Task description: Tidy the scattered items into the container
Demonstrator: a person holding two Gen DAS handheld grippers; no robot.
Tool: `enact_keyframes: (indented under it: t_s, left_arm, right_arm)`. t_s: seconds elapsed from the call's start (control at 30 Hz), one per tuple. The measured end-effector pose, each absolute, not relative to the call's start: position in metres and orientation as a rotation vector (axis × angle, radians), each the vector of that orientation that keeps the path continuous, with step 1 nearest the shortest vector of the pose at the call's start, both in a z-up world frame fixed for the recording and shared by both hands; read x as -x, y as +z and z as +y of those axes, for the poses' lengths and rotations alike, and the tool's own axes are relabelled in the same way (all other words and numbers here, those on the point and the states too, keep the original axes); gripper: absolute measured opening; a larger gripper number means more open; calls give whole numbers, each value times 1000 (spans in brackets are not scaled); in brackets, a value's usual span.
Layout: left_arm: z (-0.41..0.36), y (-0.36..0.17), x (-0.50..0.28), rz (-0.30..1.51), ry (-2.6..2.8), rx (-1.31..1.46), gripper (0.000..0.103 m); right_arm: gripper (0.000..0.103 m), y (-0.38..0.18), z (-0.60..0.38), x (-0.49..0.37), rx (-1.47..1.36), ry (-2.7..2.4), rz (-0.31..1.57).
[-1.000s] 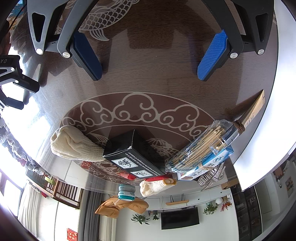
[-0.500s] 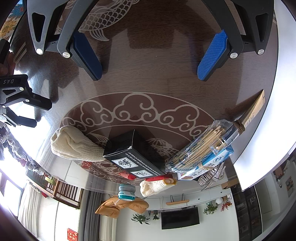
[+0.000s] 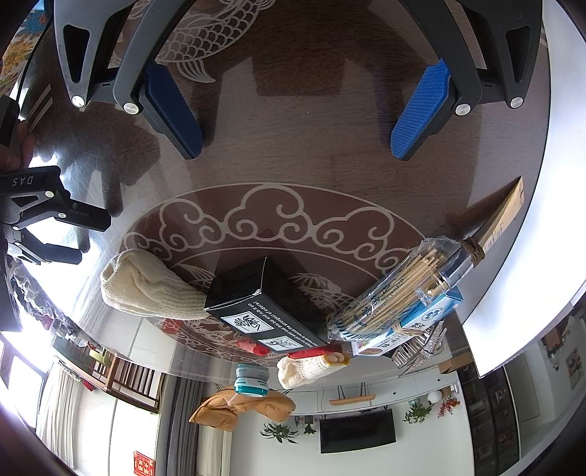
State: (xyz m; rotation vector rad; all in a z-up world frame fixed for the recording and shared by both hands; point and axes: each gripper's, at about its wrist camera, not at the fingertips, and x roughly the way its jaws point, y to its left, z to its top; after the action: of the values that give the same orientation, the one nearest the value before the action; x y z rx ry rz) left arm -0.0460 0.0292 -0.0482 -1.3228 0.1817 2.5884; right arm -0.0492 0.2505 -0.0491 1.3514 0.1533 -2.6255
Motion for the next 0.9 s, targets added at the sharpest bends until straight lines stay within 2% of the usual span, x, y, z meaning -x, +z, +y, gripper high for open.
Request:
enact_keyframes:
  t_s: [0.4,0.67,0.9]
  left_arm:
    - [-45,-45,71,143,2661,1443,103]
    - [-55,-17,99,367,2762,1288,103]
    - [-49,-24,136,489,2675,1300,103]
  right_arm:
    - [103,-49,250,49,-1351,-2626,153]
    - [103,-49,250,49,-1351,-2626,153]
    - [103,-49,250,49,-1351,-2626,153]
